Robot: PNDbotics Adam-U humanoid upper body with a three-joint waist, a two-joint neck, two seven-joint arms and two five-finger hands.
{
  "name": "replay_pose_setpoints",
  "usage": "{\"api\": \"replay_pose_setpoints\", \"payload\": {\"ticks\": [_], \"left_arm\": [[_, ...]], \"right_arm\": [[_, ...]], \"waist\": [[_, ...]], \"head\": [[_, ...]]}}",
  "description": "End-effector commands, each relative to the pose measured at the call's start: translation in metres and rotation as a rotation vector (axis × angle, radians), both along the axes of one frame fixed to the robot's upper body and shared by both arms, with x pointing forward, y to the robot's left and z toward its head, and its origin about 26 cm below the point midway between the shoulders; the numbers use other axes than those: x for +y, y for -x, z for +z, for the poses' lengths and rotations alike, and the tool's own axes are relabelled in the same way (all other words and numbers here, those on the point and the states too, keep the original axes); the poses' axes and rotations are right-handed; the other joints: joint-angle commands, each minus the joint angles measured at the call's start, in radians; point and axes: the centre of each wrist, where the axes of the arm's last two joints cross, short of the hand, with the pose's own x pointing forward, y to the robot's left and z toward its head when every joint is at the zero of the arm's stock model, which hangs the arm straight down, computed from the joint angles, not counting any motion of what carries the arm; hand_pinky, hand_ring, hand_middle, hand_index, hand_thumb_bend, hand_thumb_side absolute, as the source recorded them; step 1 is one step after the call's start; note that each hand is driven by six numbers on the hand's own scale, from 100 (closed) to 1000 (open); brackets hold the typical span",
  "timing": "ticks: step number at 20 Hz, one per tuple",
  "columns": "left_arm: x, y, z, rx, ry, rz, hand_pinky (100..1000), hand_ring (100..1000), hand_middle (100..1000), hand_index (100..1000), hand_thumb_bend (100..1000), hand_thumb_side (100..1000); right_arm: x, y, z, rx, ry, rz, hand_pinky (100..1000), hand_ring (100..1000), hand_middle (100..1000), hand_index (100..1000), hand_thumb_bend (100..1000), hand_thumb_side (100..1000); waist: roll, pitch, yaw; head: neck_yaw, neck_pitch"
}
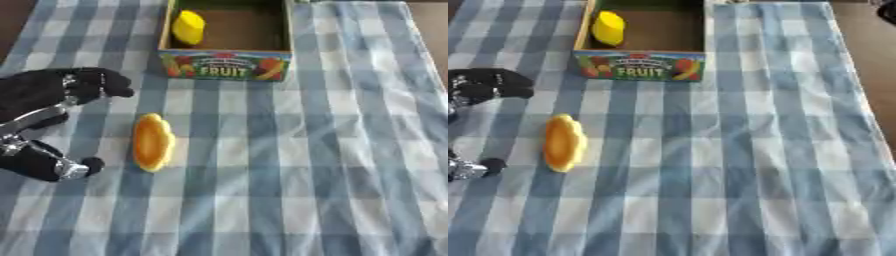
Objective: Pick up objects on the table and place them in the box.
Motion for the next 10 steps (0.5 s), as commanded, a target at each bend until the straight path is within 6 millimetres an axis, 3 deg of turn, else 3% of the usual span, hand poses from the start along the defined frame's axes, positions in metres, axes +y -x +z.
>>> {"api": "replay_pose_setpoints", "payload": {"ticks": [1, 6, 10], "left_arm": [[-0.003, 0.003, 0.007, 0.042, -0.033, -0.004, 955, 1000, 946, 956, 497, 116], [-0.010, 0.003, 0.010, 0.142, -0.040, 0.005, 953, 1000, 945, 954, 494, 162], [-0.016, 0.002, 0.014, 0.146, -0.074, 0.025, 956, 1000, 940, 949, 528, 100]], "right_arm": [[0.000, 0.005, 0.009, -0.033, 0.010, -0.009, 840, 974, 700, 798, 100, 302], [-0.002, 0.005, 0.008, -0.030, -0.006, -0.023, 840, 975, 698, 796, 100, 314], [-0.002, 0.005, 0.007, -0.021, -0.015, -0.029, 839, 976, 696, 794, 100, 329]], "waist": [[0.002, -0.019, -0.003], [0.005, -0.019, -0.009], [0.009, -0.018, -0.012]], "head": [[-0.004, 0.005], [-0.004, 0.008], [-0.003, 0.011]]}}
